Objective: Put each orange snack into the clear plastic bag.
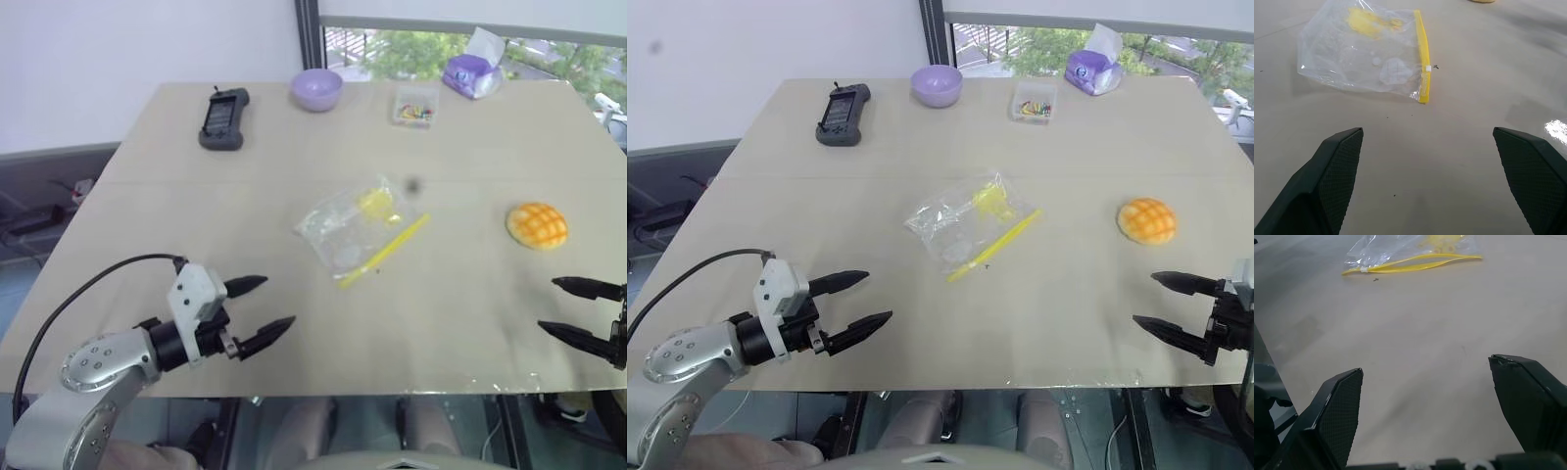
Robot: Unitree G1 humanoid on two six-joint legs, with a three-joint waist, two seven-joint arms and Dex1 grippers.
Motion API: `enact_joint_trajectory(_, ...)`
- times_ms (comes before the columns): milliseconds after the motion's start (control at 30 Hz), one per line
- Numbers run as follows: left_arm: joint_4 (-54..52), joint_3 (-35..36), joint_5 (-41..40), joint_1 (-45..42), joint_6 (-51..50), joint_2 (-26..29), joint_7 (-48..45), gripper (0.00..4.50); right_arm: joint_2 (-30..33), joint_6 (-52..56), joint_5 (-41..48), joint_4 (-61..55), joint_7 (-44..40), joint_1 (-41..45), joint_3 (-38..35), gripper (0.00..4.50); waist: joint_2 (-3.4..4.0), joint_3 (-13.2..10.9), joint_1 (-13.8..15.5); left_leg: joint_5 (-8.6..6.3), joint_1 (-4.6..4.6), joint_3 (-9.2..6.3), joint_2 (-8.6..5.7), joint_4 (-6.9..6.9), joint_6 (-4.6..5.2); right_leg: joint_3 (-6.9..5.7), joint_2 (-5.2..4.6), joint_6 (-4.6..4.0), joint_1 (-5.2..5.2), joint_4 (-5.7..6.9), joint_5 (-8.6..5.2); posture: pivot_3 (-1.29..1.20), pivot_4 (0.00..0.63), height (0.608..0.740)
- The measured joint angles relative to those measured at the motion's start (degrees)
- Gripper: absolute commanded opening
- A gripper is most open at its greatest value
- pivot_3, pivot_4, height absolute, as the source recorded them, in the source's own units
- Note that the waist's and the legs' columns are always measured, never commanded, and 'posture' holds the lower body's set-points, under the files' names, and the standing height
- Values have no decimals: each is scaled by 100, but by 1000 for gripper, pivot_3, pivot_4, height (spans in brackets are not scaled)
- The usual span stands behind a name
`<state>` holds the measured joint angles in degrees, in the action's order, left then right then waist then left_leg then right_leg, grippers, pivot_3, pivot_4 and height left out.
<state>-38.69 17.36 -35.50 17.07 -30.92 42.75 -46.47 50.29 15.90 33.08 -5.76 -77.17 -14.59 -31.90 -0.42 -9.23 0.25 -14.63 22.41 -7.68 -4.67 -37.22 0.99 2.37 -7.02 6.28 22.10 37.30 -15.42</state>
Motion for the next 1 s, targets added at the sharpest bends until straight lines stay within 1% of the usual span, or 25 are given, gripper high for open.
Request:
enact_joint_trajectory(267, 96, -32, 54, -15, 8, -53, 52, 4500, 17, -75, -42, 132, -18, 137, 156, 4446, 0, 0, 25, 0, 0, 0, 0, 0, 0, 0, 0, 0, 0, -1, 0, 0, 150, 740)
enact_joint_trajectory(467, 108, -207, 153, -81, 43, -101, 80, 4500, 96, -109, -55, 198, -31, 280, 171, 4446, 0, 0, 39, 0, 0, 0, 0, 0, 0, 0, 0, 0, 0, -1, 0, 0, 150, 740)
enact_joint_trajectory(667, 108, -214, 197, -69, 92, -147, 134, 4500, 122, -119, -71, 245, -52, 303, 172, 4446, 0, 0, 42, 0, 2, 0, 0, 0, 0, -1, 0, 0, 0, -4, 0, 0, 150, 740)
enact_joint_trajectory(1000, 108, -435, 628, -26, 253, -145, 197, 4500, 122, -118, -87, 248, -52, 356, 209, 4446, 0, 0, 44, 0, 2, -1, 0, 0, 0, -2, 0, 0, 0, -5, 0, 0, 150, 740)
